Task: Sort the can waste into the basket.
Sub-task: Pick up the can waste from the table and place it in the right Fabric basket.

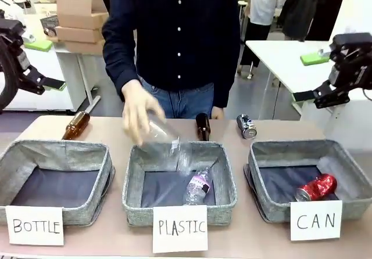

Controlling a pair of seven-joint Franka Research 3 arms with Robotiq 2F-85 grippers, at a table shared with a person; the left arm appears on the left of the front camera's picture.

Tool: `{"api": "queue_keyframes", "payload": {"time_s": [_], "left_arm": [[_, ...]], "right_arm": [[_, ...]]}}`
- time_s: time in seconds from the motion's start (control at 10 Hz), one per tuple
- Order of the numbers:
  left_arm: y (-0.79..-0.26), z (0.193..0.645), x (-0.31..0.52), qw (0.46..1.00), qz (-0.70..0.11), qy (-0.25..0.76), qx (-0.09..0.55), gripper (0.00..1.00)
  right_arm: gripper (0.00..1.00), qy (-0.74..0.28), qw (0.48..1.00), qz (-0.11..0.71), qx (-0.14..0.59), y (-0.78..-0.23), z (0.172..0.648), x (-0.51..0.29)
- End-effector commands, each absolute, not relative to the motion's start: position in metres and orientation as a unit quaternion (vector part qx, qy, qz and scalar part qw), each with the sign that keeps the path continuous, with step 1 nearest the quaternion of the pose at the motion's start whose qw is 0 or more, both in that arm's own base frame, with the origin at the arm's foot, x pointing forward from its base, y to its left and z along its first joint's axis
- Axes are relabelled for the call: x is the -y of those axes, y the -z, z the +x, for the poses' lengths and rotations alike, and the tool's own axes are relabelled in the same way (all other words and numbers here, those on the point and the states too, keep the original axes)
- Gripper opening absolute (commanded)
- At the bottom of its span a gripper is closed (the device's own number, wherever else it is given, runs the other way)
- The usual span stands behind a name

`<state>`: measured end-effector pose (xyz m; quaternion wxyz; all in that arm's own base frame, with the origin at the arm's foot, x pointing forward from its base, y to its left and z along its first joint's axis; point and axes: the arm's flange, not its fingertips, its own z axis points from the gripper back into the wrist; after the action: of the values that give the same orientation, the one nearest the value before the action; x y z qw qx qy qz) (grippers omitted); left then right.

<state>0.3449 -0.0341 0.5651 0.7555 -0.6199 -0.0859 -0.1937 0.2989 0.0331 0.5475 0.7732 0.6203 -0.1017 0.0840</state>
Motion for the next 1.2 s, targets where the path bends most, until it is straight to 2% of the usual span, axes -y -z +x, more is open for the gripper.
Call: {"api": "queue_keyframes", "payload": {"time_s": [0.0, 0.6, 0.7, 0.8, 0.9, 1.0, 1.1], "left_arm": [[-0.565, 0.340, 0.029, 0.761, -0.613, 0.191, 0.091, 1.00], [-0.565, 0.340, 0.029, 0.761, -0.613, 0.191, 0.091, 1.00], [-0.565, 0.340, 0.029, 0.761, -0.613, 0.191, 0.091, 1.00], [-0.565, 0.340, 0.029, 0.761, -0.613, 0.191, 0.091, 1.00], [-0.565, 0.340, 0.029, 0.761, -0.613, 0.191, 0.091, 1.00], [-0.565, 0.340, 0.029, 0.761, -0.613, 0.191, 0.091, 1.00], [-0.565, 0.340, 0.029, 0.761, -0.613, 0.191, 0.091, 1.00]], "right_arm": [[1.00, -0.088, 0.773, 0.620, 0.104, -0.548, 0.299, -0.034], [1.00, -0.084, 0.773, 0.620, 0.101, -0.547, 0.299, -0.033], [1.00, 0.003, 0.912, 0.394, 0.113, -0.553, 0.305, -0.035], [1.00, 0.034, 0.980, 0.152, 0.126, -0.550, 0.338, -0.056], [1.00, -0.004, 0.994, 0.019, 0.105, -0.536, 0.380, -0.072], [1.00, -0.027, 0.995, -0.067, 0.073, -0.514, 0.416, -0.079], [1.00, -0.045, 0.993, -0.099, 0.056, -0.500, 0.434, -0.086]]}}
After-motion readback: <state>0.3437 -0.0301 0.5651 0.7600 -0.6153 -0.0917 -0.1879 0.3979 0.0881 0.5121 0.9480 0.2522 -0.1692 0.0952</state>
